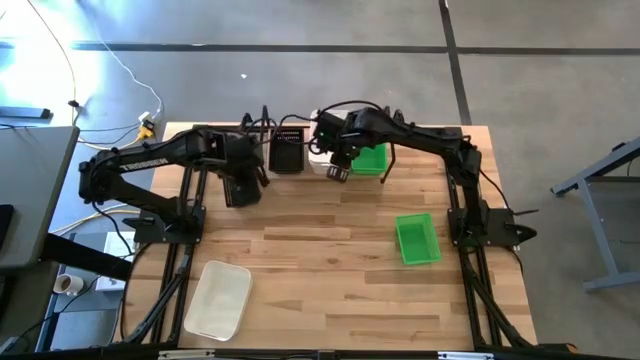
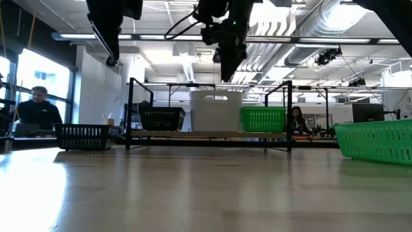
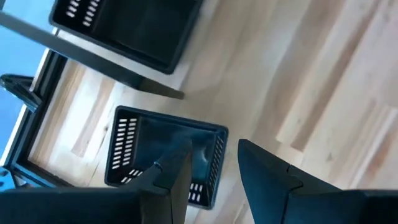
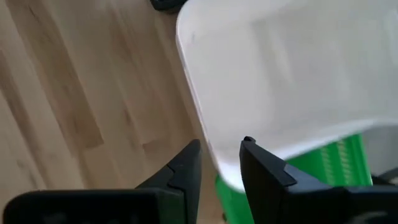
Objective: Stack baskets on shelf by color
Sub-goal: Stack the black basket on top of the other black baskets on the shelf
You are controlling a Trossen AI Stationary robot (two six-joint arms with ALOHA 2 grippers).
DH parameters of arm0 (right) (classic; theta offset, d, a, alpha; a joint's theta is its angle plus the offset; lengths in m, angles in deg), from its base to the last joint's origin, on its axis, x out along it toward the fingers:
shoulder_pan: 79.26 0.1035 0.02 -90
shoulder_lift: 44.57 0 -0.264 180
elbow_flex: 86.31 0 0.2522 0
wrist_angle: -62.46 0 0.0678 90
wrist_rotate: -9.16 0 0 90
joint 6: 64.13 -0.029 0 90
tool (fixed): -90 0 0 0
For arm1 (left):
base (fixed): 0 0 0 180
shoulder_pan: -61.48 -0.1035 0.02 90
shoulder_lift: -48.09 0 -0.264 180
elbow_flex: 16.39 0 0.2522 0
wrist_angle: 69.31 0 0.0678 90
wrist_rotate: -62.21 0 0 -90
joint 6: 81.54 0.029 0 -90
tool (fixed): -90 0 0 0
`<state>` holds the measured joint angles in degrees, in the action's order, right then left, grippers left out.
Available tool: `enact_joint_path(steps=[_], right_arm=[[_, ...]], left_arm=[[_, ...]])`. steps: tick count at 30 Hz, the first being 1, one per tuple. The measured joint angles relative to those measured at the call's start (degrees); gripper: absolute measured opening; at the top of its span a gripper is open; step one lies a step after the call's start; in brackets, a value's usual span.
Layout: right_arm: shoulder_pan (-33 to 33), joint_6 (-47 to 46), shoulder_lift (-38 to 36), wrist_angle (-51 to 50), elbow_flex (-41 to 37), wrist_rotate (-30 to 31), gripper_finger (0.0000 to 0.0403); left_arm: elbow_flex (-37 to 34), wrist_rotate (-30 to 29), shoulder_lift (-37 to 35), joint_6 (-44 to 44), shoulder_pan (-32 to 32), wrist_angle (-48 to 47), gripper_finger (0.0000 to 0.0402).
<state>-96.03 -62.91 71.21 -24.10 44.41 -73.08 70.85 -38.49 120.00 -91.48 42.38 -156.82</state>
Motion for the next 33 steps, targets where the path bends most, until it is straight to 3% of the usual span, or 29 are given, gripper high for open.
enact_joint_path(steps=[11,22,28,33], right_arm=[[7.2,-16.2,-0.9,-11.6,12.2,0.8,0.0096],[15.4,-26.8,-0.8,-12.3,14.1,3.5,0.0096],[18.8,-28.8,-0.8,-12.3,14.1,3.7,0.0096],[21.0,-27.0,-0.8,-12.3,14.1,3.7,0.0096]], left_arm=[[0.0,5.4,-7.5,-3.4,9.3,-1.3,0.0119],[0.0,10.5,-12.3,-13.5,21.4,-3.4,0.0119],[-1.1,4.1,-12.4,-14.5,27.7,-2.9,0.0119],[-7.8,1.0,-12.8,-14.5,28.8,-2.1,0.0119]])
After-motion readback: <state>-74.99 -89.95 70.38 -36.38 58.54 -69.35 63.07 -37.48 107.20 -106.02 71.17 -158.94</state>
